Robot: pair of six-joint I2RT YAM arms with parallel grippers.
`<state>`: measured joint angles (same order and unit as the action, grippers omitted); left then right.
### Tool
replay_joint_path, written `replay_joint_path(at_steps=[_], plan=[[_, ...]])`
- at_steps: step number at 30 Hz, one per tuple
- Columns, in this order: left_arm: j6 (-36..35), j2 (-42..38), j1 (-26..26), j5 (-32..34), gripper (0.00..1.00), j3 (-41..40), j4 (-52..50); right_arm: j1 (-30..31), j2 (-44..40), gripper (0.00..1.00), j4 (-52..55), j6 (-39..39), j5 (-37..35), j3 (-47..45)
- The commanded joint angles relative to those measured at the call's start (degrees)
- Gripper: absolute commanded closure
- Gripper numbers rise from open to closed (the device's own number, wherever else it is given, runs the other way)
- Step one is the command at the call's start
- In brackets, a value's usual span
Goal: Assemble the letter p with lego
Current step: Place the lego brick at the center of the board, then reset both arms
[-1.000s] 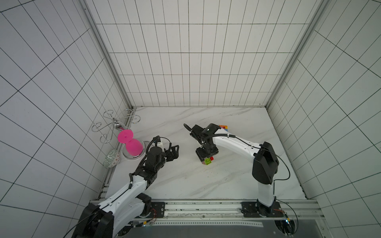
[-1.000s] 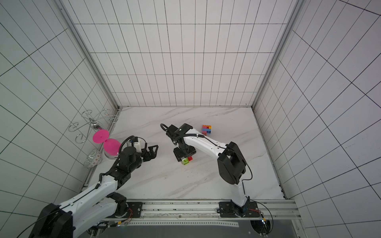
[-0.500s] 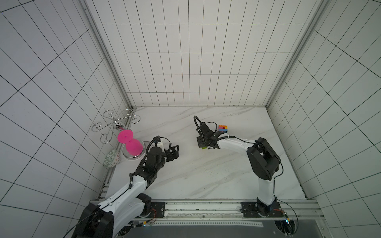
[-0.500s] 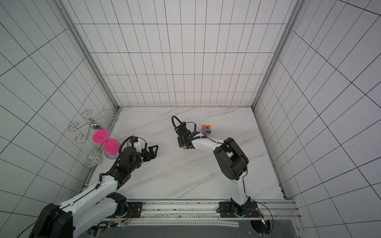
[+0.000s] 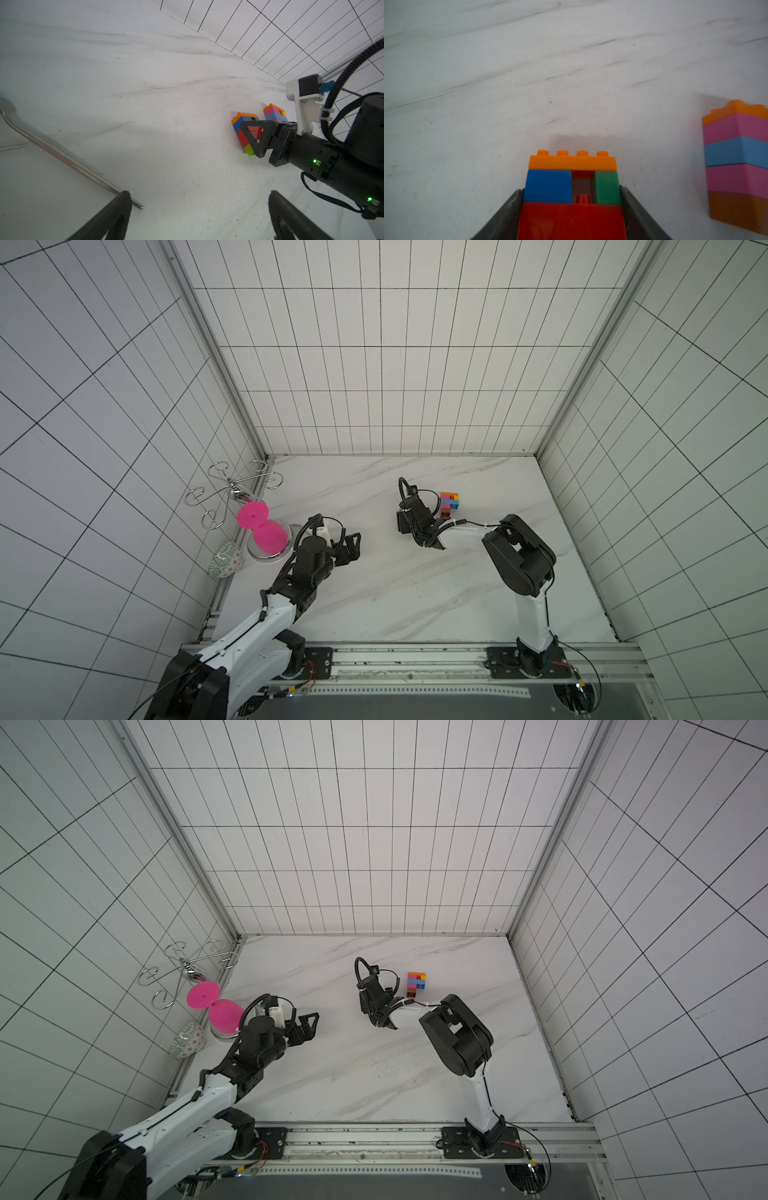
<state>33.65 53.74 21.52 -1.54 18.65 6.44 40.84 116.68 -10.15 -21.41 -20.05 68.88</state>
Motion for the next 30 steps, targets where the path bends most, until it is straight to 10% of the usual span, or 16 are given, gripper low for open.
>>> replay_joint_path(at_steps=[1,9,16,30], plan=[[0.1,-0.3,-0.4,-0.3,0.02,0.0,0.8,-0.6,1.0,0.26,-0.2,-0.3,0.3,-2.4],[-1.7,-0.5,-0.3,-2.8,0.03,0.5,1.0,-0.7,-5.2,0.01,2.7,0.3,3.5,-1.1],[-4.6,-8.8,0.9,-1.6,0.03,-1.5,0.7,-0.7,-21.6,0.01,4.4,0.9,5.4,-8.4],[-10.2,-35.9,17.3,23.8,0.03,0.7,-16.0,-1.8,-74.5,0.01,8.6,18.7,-5.0,-37.3]])
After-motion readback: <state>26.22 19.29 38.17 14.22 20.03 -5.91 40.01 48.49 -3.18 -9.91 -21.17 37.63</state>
